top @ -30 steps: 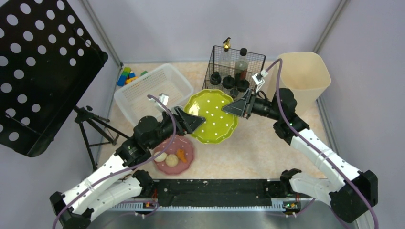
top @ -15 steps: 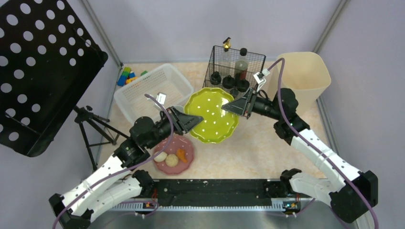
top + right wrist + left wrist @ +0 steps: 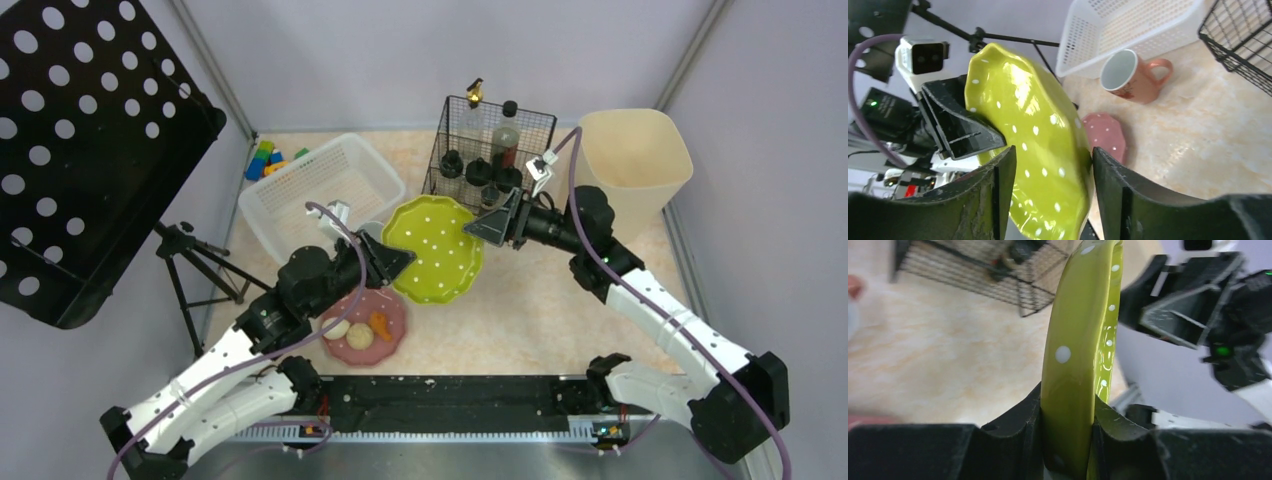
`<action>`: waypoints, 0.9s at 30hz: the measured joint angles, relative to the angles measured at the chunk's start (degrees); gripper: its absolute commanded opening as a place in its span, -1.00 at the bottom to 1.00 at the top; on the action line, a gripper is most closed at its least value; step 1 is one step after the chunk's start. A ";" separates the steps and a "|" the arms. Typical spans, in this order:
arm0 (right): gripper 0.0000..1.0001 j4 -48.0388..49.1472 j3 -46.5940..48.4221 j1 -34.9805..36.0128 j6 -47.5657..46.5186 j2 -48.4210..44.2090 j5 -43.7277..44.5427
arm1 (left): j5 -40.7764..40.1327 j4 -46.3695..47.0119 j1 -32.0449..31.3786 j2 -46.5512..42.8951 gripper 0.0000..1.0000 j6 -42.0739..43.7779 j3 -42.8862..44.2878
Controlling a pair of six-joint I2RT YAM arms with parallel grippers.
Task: Clear the kitchen counter
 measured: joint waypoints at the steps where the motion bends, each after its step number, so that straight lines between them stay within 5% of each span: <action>1: 0.19 -0.96 0.00 0.00 -0.85 0.24 0.61 | -1.64 -2.47 -0.07 -0.44 -1.00 1.29 0.28; 8: 0.27 -7.04 0.02 0.00 -6.91 0.17 4.85 | -16.61 -17.44 0.33 -1.95 -1.00 7.67 2.86; 15: 0.27 -12.13 0.00 -0.04 -11.08 -2.95 8.74 | -28.52 -21.66 0.66 -2.10 -1.00 11.45 6.16; 20: 0.27 -11.82 -1.14 -0.04 -11.87 -4.13 9.01 | -28.04 -19.98 5.44 2.43 -1.00 11.91 9.86; 27: 0.27 -11.08 -4.39 -0.04 -11.43 -4.22 7.67 | -20.28 -16.74 21.42 9.38 -1.00 11.08 12.39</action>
